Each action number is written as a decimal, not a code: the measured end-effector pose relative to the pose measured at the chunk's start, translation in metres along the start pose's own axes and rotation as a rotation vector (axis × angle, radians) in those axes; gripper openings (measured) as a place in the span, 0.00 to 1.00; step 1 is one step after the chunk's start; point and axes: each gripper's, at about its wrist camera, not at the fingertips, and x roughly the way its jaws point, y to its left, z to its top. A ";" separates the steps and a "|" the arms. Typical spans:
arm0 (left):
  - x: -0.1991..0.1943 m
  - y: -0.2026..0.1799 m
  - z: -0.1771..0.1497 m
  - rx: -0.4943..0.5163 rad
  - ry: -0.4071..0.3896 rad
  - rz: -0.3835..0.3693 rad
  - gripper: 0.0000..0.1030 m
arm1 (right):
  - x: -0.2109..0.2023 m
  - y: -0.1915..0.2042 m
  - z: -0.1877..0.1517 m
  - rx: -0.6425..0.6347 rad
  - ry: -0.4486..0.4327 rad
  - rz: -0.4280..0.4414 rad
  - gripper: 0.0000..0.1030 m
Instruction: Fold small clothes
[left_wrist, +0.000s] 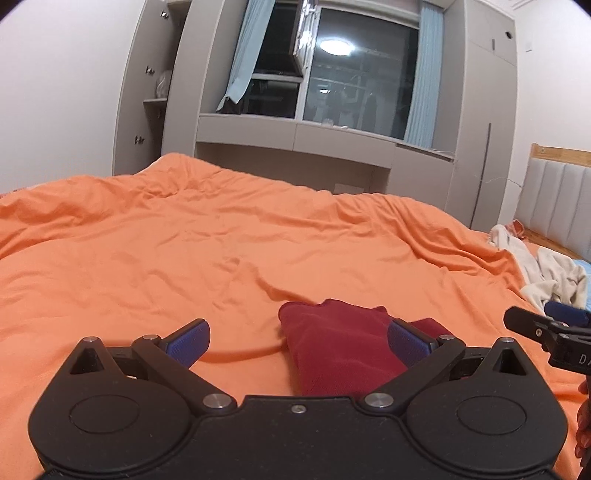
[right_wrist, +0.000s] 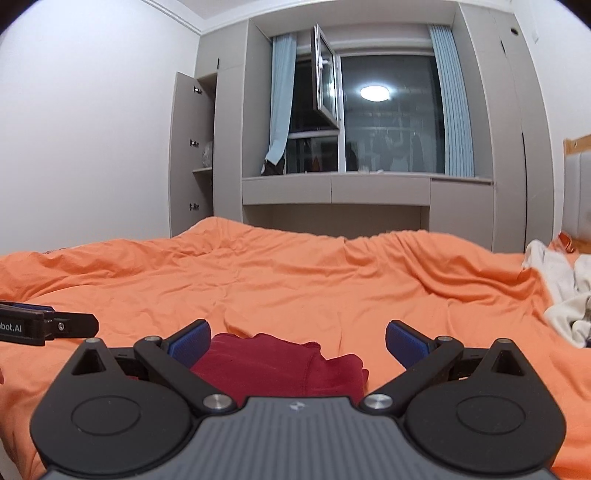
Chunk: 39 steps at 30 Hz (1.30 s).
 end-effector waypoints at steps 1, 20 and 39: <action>-0.006 -0.002 -0.003 0.009 -0.007 -0.003 0.99 | -0.006 0.002 -0.001 -0.002 -0.006 -0.004 1.00; -0.082 -0.016 -0.068 0.094 -0.079 -0.043 0.99 | -0.098 0.021 -0.048 -0.005 -0.031 -0.085 1.00; -0.101 -0.008 -0.088 0.083 -0.069 -0.026 0.99 | -0.118 0.018 -0.063 0.013 -0.008 -0.119 1.00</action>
